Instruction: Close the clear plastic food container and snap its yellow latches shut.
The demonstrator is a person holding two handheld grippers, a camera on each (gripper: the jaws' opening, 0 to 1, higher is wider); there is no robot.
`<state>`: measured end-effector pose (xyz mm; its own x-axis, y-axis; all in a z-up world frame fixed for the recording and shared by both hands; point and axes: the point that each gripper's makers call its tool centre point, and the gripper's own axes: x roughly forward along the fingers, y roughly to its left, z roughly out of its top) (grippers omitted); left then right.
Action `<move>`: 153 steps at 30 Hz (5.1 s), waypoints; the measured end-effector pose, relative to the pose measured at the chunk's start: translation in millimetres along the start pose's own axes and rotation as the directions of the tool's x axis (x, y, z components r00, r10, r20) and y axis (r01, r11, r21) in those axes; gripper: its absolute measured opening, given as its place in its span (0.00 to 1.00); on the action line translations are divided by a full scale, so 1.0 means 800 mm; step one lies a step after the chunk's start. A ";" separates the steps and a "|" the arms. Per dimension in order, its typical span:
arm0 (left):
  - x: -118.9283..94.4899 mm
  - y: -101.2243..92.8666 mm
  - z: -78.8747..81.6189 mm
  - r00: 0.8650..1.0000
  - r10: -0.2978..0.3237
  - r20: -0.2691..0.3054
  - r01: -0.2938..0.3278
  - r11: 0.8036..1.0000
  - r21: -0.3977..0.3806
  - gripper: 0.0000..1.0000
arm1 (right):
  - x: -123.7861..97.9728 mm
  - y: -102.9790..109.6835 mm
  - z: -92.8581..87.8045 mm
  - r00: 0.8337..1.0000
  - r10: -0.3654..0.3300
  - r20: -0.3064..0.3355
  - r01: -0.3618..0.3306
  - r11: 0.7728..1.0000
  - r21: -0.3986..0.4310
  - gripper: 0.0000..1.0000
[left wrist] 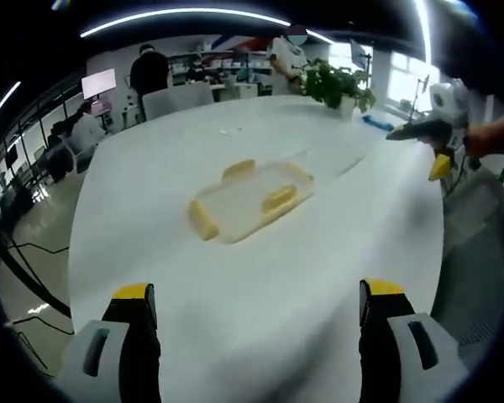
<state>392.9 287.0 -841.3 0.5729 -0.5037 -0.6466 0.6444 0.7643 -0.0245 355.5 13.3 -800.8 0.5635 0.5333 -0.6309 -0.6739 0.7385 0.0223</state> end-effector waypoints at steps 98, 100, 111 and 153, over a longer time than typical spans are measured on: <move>0.122 0.059 0.038 0.860 -0.357 -0.365 0.499 0.737 0.457 0.81 | 0.216 -0.038 0.055 0.853 0.283 -0.439 -0.497 0.700 -0.513 0.64; 0.122 0.060 0.040 0.858 -0.358 -0.368 0.503 0.732 0.460 0.81 | 0.218 -0.038 0.053 0.846 0.285 -0.450 -0.508 0.685 -0.522 0.60; 0.122 0.056 0.047 0.834 -0.361 -0.418 0.543 0.673 0.502 0.62 | 0.225 -0.048 0.046 0.823 0.266 -0.502 -0.537 0.652 -0.535 0.49; 0.132 0.080 0.058 0.792 -0.282 -0.541 0.575 0.641 0.508 0.35 | 0.228 -0.047 0.057 0.777 0.258 -0.575 -0.569 0.679 -0.465 0.36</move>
<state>517.7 264.0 -875.7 -0.0021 -0.3971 -0.9178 1.0000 -0.0042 -0.0005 505.0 101.6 -881.5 -0.0108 0.3675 -0.9300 -0.9999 0.0060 0.0140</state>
